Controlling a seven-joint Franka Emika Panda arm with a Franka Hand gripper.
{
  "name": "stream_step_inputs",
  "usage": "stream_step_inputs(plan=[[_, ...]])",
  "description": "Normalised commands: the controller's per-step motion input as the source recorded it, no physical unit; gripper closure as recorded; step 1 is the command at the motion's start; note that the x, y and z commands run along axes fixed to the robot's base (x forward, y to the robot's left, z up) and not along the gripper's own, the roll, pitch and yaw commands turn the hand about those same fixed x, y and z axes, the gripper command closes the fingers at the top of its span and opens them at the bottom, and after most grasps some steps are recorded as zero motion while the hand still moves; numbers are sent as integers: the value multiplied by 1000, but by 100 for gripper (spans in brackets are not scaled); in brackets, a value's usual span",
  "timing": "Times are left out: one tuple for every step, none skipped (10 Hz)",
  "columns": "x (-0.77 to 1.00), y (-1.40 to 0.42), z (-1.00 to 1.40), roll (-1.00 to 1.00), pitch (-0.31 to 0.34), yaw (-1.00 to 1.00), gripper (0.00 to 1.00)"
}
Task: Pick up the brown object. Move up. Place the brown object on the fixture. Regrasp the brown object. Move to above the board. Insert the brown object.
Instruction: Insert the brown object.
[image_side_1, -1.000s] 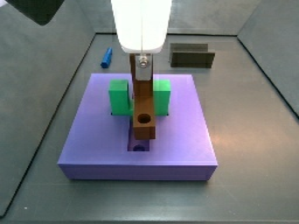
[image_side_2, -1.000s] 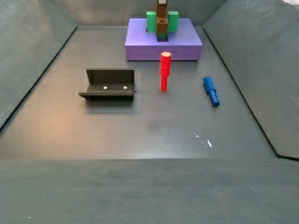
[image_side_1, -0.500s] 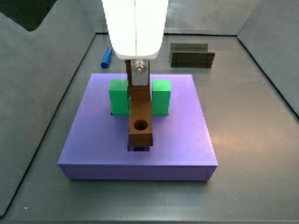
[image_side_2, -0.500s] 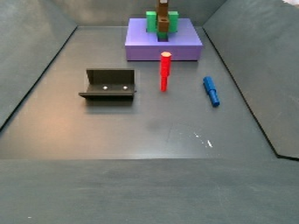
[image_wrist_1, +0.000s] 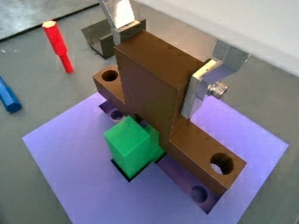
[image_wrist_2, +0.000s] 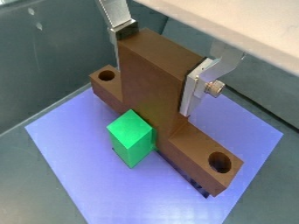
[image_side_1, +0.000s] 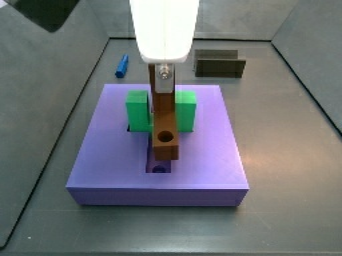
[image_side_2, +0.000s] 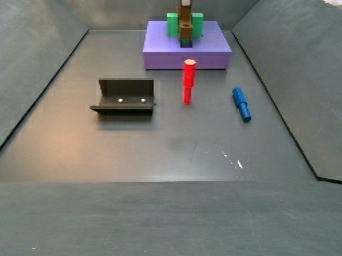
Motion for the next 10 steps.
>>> stream_step_inputs(plan=[[-3, 0, -246, 0, 0, 0, 100], [-46, 0, -289, 0, -19, 0, 100], [-49, -46, -229, 0, -4, 0, 100], [-111, -54, -109, 0, 0, 0, 100], [-203, -60, 0, 0, 0, 0, 100], [-117, -114, 0, -14, -1, 0, 100], [-11, -80, -17, 0, 0, 0, 100], [31, 0, -129, -19, 0, -129, 100], [17, 94, -171, -6, 0, -137, 100], [11, 109, -177, 0, 0, -131, 100]])
